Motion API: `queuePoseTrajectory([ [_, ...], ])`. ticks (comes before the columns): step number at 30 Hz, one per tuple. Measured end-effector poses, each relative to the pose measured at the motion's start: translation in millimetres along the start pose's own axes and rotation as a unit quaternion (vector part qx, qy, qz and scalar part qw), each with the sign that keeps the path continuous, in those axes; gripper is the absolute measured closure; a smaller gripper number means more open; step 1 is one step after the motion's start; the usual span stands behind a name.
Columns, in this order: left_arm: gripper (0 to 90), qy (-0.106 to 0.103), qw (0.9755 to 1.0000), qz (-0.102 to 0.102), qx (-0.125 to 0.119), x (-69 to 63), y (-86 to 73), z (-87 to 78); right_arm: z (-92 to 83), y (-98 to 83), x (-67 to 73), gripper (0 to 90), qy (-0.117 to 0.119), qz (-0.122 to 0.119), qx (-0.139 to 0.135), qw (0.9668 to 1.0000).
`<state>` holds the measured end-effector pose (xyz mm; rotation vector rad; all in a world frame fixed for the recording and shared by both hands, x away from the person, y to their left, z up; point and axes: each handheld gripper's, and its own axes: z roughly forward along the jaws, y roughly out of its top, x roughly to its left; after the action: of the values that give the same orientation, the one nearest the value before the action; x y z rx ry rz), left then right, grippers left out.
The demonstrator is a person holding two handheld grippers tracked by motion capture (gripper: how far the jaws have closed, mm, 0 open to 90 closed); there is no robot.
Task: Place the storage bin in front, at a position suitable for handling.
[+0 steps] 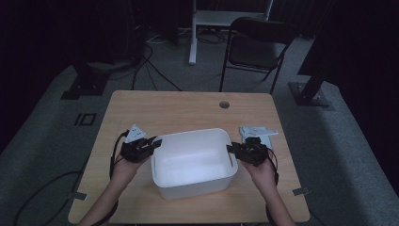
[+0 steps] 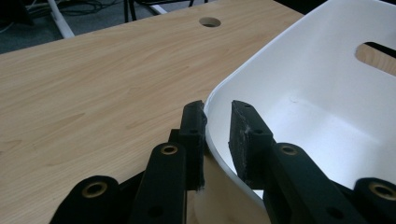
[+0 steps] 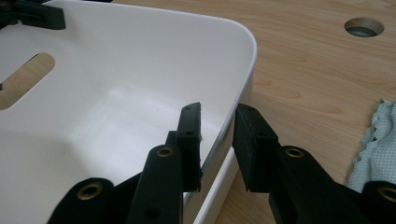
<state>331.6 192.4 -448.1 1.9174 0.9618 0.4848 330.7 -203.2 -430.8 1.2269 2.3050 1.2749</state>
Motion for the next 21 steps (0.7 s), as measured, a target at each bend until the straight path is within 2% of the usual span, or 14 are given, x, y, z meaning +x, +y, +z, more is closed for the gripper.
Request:
queuePoseTrajectory([
  [9, 75.0, 0.01, 0.9999, -0.003, 0.0, -8.0, -2.4, -3.2, 5.6, 7.3, -9.4, 75.5, 0.002, 0.0, 0.002, 1.0],
  [15, 74.9, 0.02, 0.9997, -0.015, -0.005, -13.1, -4.0, -3.7, 9.4, 10.6, -12.4, 77.5, -0.007, 0.004, 0.0, 1.0],
  [21, 74.9, 0.028, 0.9994, -0.019, -0.005, -17.2, -4.1, -3.6, 11.3, 12.7, -13.6, 79.6, -0.019, 0.005, -0.002, 0.9998],
])
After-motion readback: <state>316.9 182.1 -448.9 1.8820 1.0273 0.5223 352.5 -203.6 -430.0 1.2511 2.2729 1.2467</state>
